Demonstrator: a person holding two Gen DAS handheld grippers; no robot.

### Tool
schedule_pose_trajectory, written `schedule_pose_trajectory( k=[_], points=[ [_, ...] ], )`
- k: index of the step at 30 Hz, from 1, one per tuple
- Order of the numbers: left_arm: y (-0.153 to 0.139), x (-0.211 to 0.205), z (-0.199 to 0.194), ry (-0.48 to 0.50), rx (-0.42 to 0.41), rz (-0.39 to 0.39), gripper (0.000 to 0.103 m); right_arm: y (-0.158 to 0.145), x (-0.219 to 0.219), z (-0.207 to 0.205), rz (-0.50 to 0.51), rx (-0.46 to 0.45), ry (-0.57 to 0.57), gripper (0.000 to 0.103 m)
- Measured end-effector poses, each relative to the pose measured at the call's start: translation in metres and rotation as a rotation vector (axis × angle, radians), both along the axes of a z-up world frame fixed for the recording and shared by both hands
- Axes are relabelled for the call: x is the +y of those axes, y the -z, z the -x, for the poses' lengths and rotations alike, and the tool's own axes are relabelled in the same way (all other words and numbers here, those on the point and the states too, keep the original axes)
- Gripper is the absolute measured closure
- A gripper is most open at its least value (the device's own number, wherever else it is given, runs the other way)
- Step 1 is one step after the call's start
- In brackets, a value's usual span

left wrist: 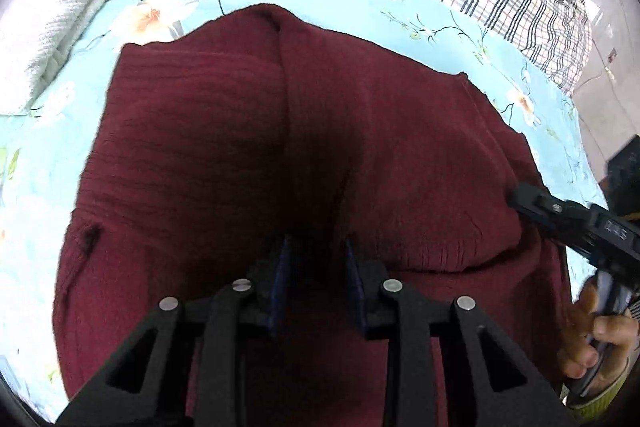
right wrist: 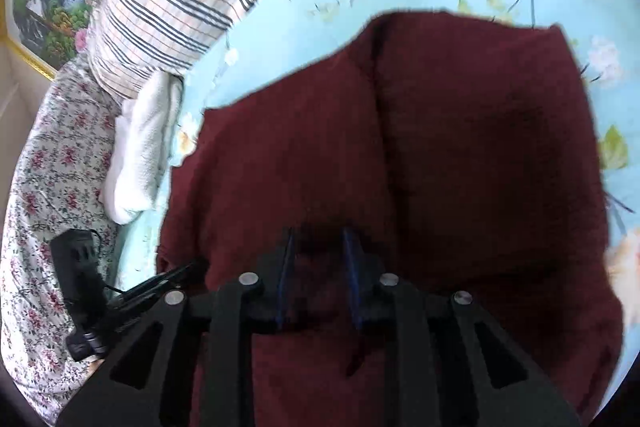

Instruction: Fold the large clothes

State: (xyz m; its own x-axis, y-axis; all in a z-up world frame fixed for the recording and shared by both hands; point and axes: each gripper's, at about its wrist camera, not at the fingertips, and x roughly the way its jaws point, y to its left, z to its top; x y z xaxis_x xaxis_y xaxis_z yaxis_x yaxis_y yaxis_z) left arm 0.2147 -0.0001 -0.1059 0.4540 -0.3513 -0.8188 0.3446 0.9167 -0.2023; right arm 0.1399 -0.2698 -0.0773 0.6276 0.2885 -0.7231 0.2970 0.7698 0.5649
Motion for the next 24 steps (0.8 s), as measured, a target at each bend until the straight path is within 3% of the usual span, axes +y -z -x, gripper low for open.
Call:
schedule_pose_trajectory(
  k=[4, 8, 11, 15, 19, 24],
  points=[
    [-0.014, 0.0, 0.02, -0.045, -0.056, -0.067, 0.067, -0.019, 0.011, 0.021, 0.059, -0.005, 0.005, 0.076],
    [-0.023, 0.002, 0.045, -0.086, -0.101, -0.137, 0.058, -0.023, 0.019, 0.047, 0.086, 0.014, 0.015, 0.06],
    [-0.031, 0.013, 0.067, -0.118, -0.138, -0.186, 0.055, -0.017, 0.026, 0.062, 0.092, 0.031, 0.015, 0.06],
    [-0.041, 0.035, 0.101, -0.151, -0.203, -0.229, 0.042, -0.016, 0.034, 0.086, 0.11, 0.049, 0.009, 0.06],
    [-0.036, 0.068, 0.128, -0.149, -0.183, -0.2, 0.034, -0.018, 0.043, 0.113, 0.144, 0.061, -0.009, 0.049],
    [-0.018, 0.119, 0.154, -0.174, -0.137, -0.223, 0.034, -0.021, 0.041, 0.152, 0.152, 0.073, 0.012, 0.048]
  ],
)
